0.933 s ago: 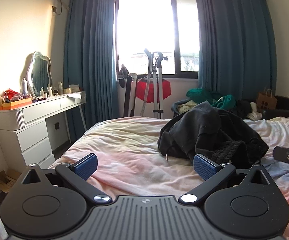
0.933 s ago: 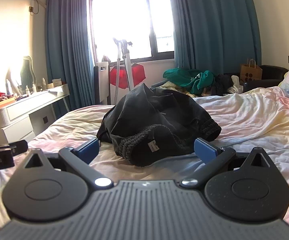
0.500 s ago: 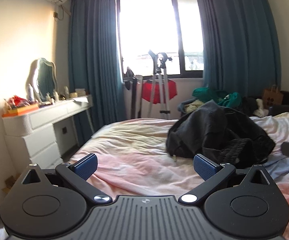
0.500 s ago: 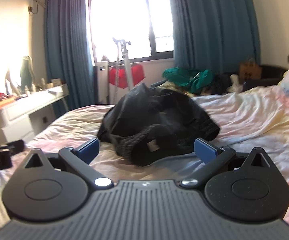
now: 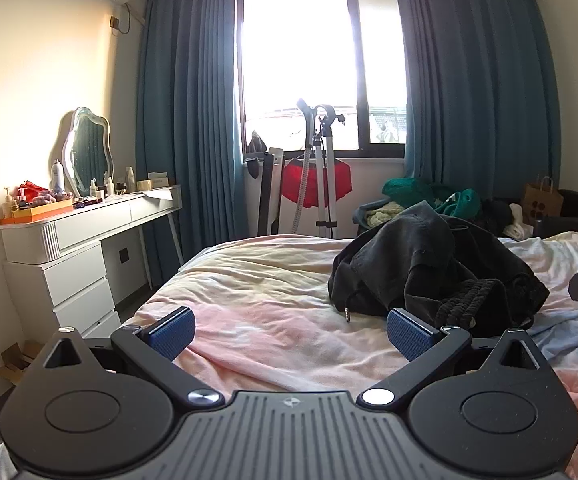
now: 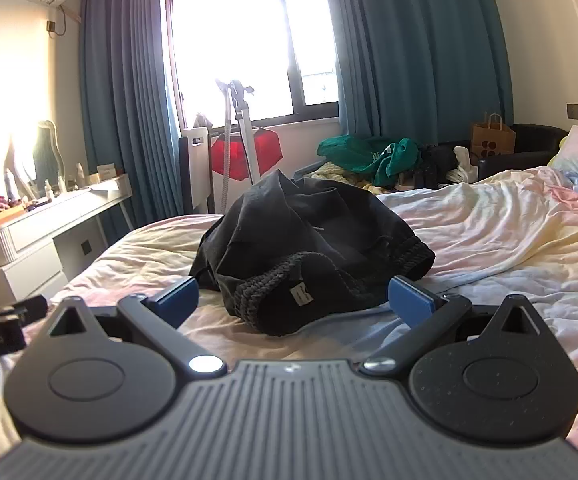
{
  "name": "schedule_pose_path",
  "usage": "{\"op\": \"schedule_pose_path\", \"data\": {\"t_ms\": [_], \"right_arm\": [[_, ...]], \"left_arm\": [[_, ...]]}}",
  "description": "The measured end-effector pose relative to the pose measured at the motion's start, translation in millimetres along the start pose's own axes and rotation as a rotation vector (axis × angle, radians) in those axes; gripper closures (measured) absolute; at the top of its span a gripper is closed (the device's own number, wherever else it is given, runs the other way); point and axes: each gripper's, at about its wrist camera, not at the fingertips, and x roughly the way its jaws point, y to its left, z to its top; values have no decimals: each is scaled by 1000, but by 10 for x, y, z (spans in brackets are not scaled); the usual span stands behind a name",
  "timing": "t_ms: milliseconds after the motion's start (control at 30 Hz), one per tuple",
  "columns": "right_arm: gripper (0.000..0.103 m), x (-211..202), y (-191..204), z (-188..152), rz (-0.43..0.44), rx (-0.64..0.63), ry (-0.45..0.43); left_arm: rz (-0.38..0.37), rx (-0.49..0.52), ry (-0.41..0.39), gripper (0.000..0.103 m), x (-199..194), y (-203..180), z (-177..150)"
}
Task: Fold clothes
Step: 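Move both grippers toward the black sweatpants on the bed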
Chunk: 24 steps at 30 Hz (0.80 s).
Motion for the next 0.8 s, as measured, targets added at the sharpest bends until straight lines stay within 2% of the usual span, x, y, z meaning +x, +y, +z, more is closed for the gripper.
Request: {"op": "schedule_pose_path", "data": {"t_ms": [167, 333, 433, 533, 600, 733, 800], "right_arm": [[0, 151, 102, 139, 11, 6, 5], [0, 256, 163, 541, 32, -20, -62], [0, 276, 133, 605, -13, -115, -94], [0, 280, 30, 510, -47, -157, -46], [0, 280, -76, 440, -47, -95, 2], [0, 192, -194, 359, -34, 37, 1], [0, 160, -226, 314, -42, 58, 6]], "left_arm": [[-26, -27, 17, 0, 84, 50, -49], [-32, -37, 36, 0, 144, 57, -87], [-51, -93, 53, 0, 183, 39, -113], [-83, -126, 80, 0, 249, -51, -107], [-90, -107, 70, 0, 256, -152, -97], [-88, -44, 43, 0, 199, -329, -131], [-86, -16, 47, 0, 180, -406, -165]]}}
